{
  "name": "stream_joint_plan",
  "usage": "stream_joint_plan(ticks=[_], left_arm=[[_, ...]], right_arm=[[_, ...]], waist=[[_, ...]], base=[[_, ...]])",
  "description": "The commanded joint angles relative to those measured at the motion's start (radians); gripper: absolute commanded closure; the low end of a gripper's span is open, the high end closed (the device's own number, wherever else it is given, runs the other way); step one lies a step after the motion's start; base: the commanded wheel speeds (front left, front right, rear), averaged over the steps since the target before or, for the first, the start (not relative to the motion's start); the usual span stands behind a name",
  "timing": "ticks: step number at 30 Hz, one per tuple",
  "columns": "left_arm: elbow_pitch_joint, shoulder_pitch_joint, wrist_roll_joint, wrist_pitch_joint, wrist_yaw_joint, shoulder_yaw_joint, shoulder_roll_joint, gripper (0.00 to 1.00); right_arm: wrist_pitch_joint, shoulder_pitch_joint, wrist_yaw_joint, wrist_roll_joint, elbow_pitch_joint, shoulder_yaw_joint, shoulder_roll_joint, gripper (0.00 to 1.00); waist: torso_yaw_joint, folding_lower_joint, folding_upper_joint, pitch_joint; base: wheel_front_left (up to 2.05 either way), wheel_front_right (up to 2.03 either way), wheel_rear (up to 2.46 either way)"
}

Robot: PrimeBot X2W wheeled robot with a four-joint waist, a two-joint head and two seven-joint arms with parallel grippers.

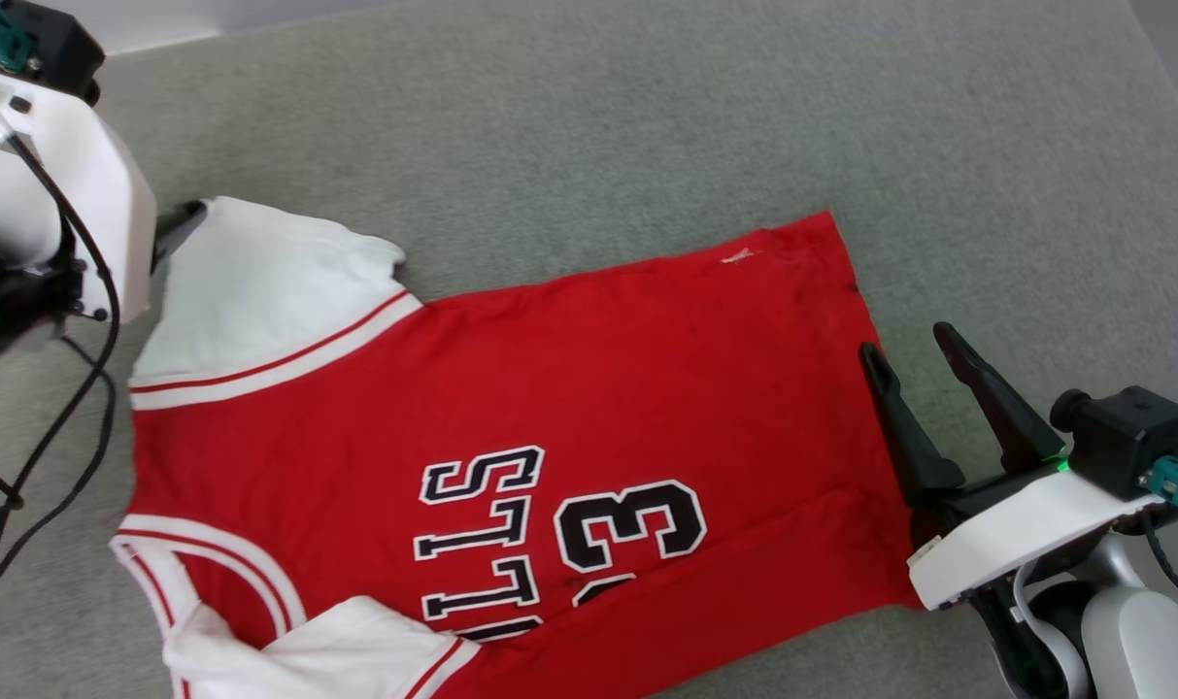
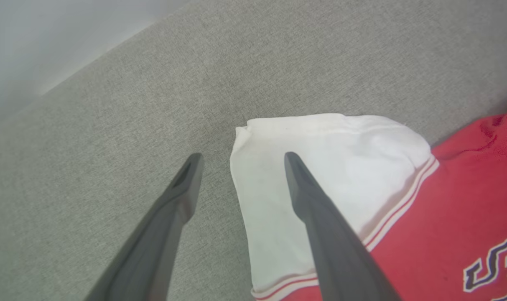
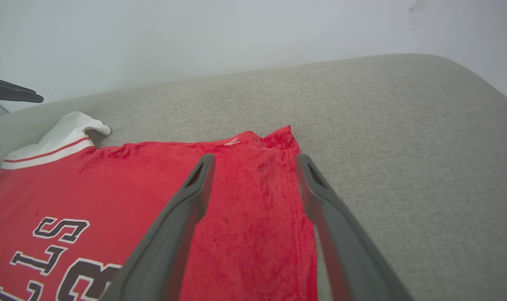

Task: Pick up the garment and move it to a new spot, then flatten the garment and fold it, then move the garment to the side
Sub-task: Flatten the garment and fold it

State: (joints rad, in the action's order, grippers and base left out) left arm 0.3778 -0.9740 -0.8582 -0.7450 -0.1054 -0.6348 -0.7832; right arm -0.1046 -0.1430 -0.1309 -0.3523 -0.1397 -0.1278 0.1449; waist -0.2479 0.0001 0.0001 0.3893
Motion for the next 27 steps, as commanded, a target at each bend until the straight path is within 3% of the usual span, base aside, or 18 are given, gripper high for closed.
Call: stream_joint_plan(ticks=[1, 5, 16, 17, 18, 27], left_arm=[[0.013, -0.019, -0.009, -0.026, 0.001, -0.003, -0.002, 0.0], [0.06, -0.052, -0.023, -0.117, 0.008, -0.017, -0.005, 0.0], [0.14, -0.057, -0.013, -0.153, 0.034, -0.044, 0.016, 0.0], [0.142, -0.055, -0.016, -0.154, 0.035, -0.045, 0.02, 0.56], [0.145, -0.052, -0.02, -0.153, 0.037, -0.043, 0.026, 1.0], [0.169, -0.047, -0.024, -0.054, 0.01, -0.033, 0.05, 1.0]], right_arm=[[0.007, -0.013, 0.0, -0.004, 0.002, -0.002, -0.005, 0.0], [0.015, -0.027, 0.0, -0.007, 0.005, -0.011, -0.009, 0.0], [0.02, -0.035, 0.0, 0.003, 0.004, -0.016, -0.017, 0.0], [0.019, -0.036, 0.0, 0.004, 0.003, -0.016, -0.018, 0.0], [0.017, -0.038, 0.0, 0.005, 0.003, -0.017, -0.017, 0.0], [-0.01, -0.043, 0.0, 0.016, 0.001, -0.013, 0.002, 0.0]], waist=[[-0.022, -0.0001, -0.0001, 0.022], [-0.041, -0.0001, -0.0001, 0.046], [-0.061, -0.0001, -0.0001, 0.093], [-0.059, -0.0001, -0.0001, 0.095], [-0.058, -0.0001, -0.0001, 0.097], [-0.033, -0.0001, -0.0001, 0.065]], base=[[0.0, 0.0, 0.0], [0.0, 0.0, 0.0], [0.0, 0.0, 0.0], [0.0, 0.0, 0.0], [0.0, 0.0, 0.0], [0.0, 0.0, 0.0]])
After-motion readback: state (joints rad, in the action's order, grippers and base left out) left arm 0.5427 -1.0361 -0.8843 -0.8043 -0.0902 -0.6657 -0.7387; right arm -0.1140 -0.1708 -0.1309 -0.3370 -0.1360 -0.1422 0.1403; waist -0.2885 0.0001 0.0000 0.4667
